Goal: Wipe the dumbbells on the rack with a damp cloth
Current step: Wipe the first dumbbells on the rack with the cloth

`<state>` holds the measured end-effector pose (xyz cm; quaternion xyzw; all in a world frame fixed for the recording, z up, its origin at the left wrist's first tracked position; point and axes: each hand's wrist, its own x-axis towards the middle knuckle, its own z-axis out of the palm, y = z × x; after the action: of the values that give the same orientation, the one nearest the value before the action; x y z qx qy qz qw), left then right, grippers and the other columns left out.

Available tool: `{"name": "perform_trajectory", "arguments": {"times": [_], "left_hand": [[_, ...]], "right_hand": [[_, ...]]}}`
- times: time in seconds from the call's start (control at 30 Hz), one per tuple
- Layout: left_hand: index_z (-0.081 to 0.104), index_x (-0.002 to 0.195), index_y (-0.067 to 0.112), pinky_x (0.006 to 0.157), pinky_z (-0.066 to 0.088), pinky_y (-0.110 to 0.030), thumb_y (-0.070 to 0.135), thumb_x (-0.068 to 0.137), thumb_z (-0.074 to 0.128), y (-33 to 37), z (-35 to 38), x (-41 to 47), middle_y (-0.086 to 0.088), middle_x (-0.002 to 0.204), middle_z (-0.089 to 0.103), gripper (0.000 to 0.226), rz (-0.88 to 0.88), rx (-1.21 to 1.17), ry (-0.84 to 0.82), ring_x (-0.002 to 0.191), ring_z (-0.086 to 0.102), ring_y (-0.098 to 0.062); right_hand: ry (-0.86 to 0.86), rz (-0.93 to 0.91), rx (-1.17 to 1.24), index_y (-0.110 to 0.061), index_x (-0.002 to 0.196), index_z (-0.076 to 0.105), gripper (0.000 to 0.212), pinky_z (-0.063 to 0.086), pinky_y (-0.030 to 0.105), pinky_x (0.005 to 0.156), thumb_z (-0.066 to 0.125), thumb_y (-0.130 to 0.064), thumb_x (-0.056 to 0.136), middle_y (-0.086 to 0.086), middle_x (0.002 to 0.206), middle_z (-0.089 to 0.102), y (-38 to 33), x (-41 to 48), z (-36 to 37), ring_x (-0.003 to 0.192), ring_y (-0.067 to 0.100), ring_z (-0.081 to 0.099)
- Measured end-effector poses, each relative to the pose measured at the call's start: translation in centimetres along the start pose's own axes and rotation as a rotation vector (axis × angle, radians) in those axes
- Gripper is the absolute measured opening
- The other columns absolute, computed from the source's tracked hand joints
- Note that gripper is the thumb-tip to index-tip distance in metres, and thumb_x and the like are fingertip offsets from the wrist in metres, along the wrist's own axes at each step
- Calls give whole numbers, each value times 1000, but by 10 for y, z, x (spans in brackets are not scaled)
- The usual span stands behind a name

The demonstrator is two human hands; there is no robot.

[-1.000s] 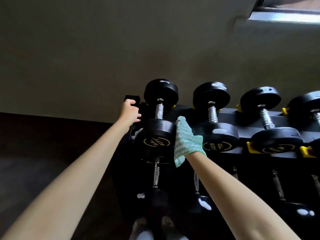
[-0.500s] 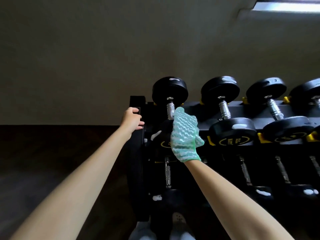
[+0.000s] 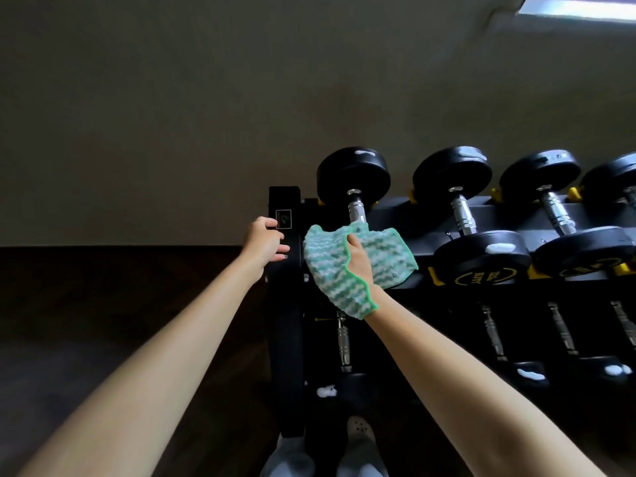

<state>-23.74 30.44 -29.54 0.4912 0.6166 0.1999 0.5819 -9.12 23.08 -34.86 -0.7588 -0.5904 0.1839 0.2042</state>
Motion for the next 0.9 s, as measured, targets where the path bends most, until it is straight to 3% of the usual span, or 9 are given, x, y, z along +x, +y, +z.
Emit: {"name": "perform_trajectory", "arguments": {"times": [0.07, 0.13, 0.17, 0.23, 0.57, 0.67, 0.73, 0.8, 0.9], "left_hand": [[39, 135, 8, 71, 53, -32, 1, 97, 36, -1, -2, 1, -17, 128, 52, 38, -9, -12, 6, 93, 60, -24], [38, 135, 8, 72, 53, -32, 0, 97, 35, -3, -2, 3, -18, 128, 51, 39, -19, -20, 10, 93, 60, -24], [38, 135, 8, 74, 52, -32, 0, 97, 35, -4, -1, 3, -18, 129, 51, 39, -23, -22, 10, 93, 60, -24], [38, 135, 7, 76, 51, -32, -1, 97, 34, -6, 1, 3, -19, 129, 51, 39, -29, -31, 13, 93, 59, -24], [39, 134, 9, 77, 51, -31, 0, 98, 35, -7, 27, -8, -17, 127, 52, 38, -35, -37, -12, 93, 60, -24], [39, 135, 8, 76, 50, -32, -1, 97, 35, -4, 33, -8, -16, 123, 52, 38, -42, -31, -16, 93, 59, -24], [39, 135, 6, 75, 51, -32, -2, 97, 34, 0, 37, -8, -17, 123, 53, 39, -43, -30, -12, 94, 60, -26], [39, 135, 6, 76, 51, -34, -3, 97, 32, 3, 40, -8, -19, 127, 52, 40, -45, -37, -6, 100, 61, -30], [39, 135, 4, 78, 52, -35, -4, 97, 30, 8, 48, -9, -20, 127, 52, 40, -46, -44, -1, 106, 61, -33]], "right_hand": [[-137, -130, -291, 4, 109, 54, 24, 35, 26, 89, 40, 8, 90, 11, 103, 43, -9, 2, -1, 112, 24, 47], [-69, -428, -847, -3, 100, 69, 21, 39, 23, 90, 59, -15, 86, 3, 99, 60, -20, 2, -4, 105, 17, 57], [-234, -559, -1095, -7, 104, 69, 22, 36, 26, 99, 56, -15, 88, 0, 105, 64, -25, 1, -3, 108, 17, 56], [-486, -525, -1281, -12, 116, 63, 29, 23, 35, 111, 42, -17, 96, 1, 121, 62, -30, -8, 6, 120, 24, 48], [-414, -639, -1126, -9, 117, 60, 30, 27, 37, 110, 41, -19, 97, 6, 115, 66, -18, -15, 1, 118, 31, 49], [-251, -693, -1024, -14, 73, 75, 18, 47, 29, 95, 77, -30, 65, -1, 69, 71, -15, -20, -4, 84, 21, 67], [-150, -723, -921, -20, 50, 71, 17, 53, 25, 83, 84, -27, 43, -7, 50, 64, -4, -23, -4, 65, 15, 66], [-120, -776, -813, -21, 50, 71, 7, 53, 24, 83, 77, -21, 51, -9, 53, 65, 5, -27, -5, 67, 14, 66], [-106, -817, -636, -19, 56, 73, 25, 41, 26, 91, 51, -11, 65, -7, 66, 70, 14, -34, -16, 81, 16, 68]]}}
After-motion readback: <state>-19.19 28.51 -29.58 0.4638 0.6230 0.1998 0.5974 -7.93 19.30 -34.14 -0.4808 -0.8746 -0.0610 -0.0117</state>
